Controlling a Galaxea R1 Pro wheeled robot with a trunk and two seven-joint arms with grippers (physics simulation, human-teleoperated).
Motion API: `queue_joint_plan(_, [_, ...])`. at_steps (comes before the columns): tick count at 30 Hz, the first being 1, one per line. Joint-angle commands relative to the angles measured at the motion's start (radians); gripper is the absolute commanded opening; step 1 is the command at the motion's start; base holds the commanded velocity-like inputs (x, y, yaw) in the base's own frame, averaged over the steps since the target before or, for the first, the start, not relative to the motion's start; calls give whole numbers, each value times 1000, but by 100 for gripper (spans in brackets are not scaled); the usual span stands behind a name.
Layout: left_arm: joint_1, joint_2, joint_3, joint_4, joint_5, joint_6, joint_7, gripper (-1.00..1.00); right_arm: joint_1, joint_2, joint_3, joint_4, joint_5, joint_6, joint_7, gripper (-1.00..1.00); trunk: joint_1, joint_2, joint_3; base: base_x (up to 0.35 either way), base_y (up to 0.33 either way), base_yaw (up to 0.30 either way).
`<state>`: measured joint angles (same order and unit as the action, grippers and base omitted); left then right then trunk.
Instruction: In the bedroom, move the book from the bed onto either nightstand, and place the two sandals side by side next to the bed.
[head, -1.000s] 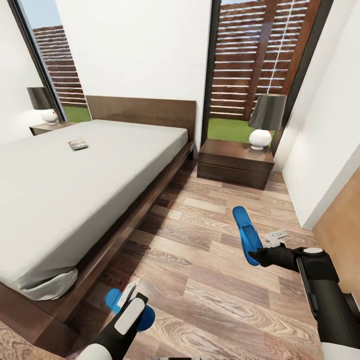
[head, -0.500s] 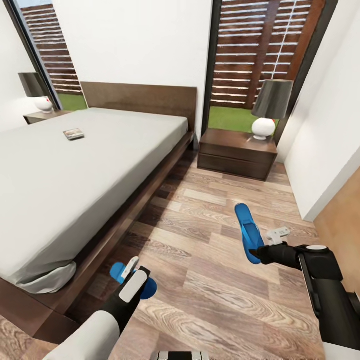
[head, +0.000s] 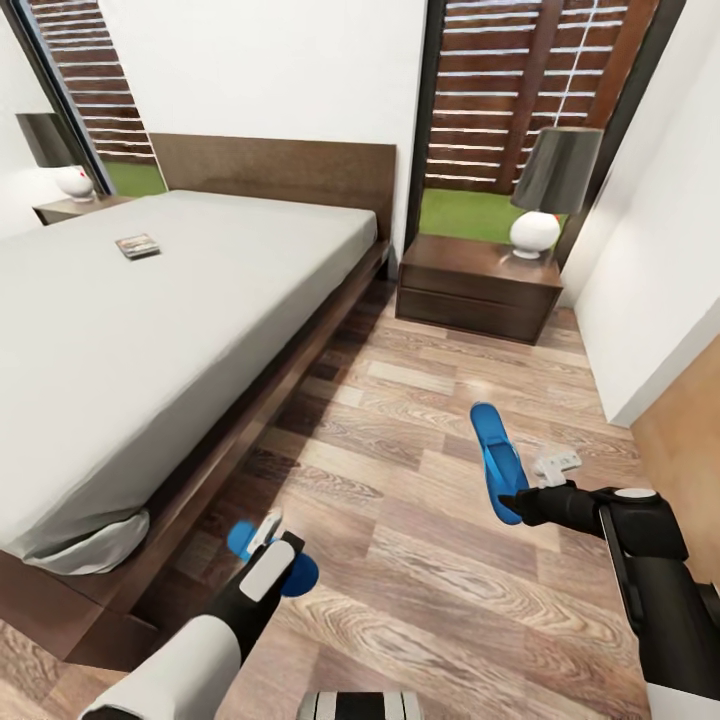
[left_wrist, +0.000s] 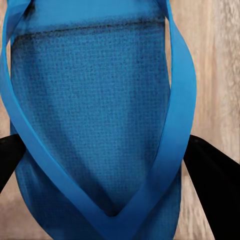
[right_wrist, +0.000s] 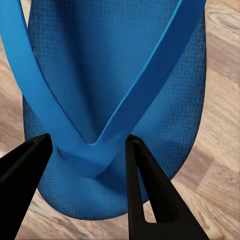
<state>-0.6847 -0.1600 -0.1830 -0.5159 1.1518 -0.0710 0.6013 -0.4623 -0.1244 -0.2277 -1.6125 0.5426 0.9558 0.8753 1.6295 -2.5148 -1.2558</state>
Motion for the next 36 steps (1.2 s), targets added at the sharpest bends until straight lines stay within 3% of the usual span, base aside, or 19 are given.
queue_joint_plan(1, [-1,2,-6,3,18,-7,5,-100,-1,0,-1,-1,7,4,13,-100,0,-1,-5,0,0,0])
queue_joint_plan(6, [-1,6,-3,8,65,-7,27,-100,-6,0,0,-1,7,4,13,-100,2,-2,-24,0,0,0])
queue_joint_plan(12, [-11,8,-2,11,76,-22,61,-100,-8,0,0,-1,7,4,13,-100,5,-3,-47,0,0,0])
queue_joint_plan(19, [-29,7,-6,20,70,-75,107,-100,-7,0,1,-2,7,4,14,-100,8,-5,-74,0,0,0])
queue_joint_plan(27, [-31,9,-12,23,62,-84,113,-100,-7,0,1,-2,7,4,14,-100,12,-7,-105,0,0,0])
queue_joint_plan(36, [-32,11,-9,53,3,-112,114,-100,-6,0,2,-2,7,4,13,-100,16,-9,-140,0,0,0])
